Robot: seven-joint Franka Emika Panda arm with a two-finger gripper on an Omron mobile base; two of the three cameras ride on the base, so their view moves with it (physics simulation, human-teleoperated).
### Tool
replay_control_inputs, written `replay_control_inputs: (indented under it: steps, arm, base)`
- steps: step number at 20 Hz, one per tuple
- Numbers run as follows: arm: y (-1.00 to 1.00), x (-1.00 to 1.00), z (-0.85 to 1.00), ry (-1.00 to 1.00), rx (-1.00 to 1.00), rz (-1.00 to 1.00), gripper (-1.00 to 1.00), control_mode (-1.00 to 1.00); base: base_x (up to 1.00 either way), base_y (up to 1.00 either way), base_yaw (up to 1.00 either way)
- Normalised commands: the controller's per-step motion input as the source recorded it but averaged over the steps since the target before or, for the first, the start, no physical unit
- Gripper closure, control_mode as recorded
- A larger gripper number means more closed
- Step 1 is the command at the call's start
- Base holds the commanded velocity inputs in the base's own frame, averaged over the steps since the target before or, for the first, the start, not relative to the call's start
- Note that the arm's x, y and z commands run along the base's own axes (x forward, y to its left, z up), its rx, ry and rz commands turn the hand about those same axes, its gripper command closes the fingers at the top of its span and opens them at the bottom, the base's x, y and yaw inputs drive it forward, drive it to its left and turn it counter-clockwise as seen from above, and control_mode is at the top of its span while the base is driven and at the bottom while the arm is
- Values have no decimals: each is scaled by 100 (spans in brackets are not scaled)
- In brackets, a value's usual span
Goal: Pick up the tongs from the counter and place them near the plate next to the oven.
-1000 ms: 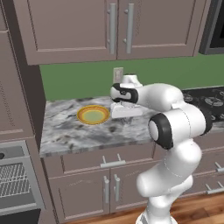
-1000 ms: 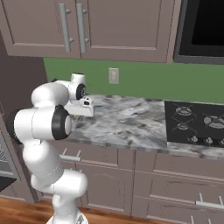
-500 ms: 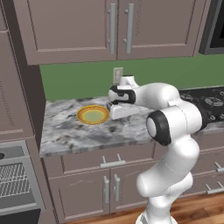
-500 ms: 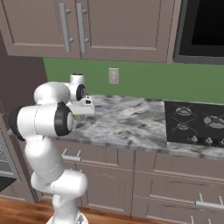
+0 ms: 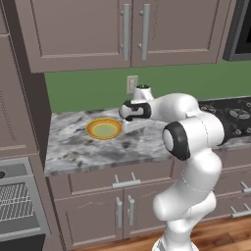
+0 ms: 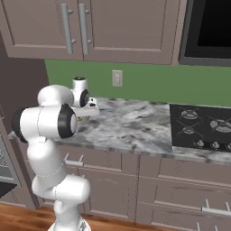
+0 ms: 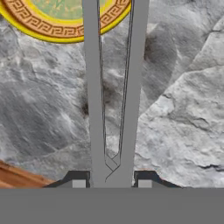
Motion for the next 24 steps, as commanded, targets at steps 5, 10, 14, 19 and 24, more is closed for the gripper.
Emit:
replay_control_inputs:
  steps: [5, 10, 14, 19, 24]
  arm:
    - [0, 53, -9, -2, 0, -6, 100, -100]
    - [0, 32, 0, 0, 0, -12, 100, -100]
    - [-4, 2, 0, 5, 0, -7, 100, -100]
    - [-11, 0, -29, 2, 0, -3, 100, -100]
    - [-4, -3, -37, 0, 0, -2, 100, -100]
  base:
    - [0, 0, 0]
    - [0, 0, 0]
    - [0, 0, 0]
    - [0, 0, 0]
    - [0, 0, 0]
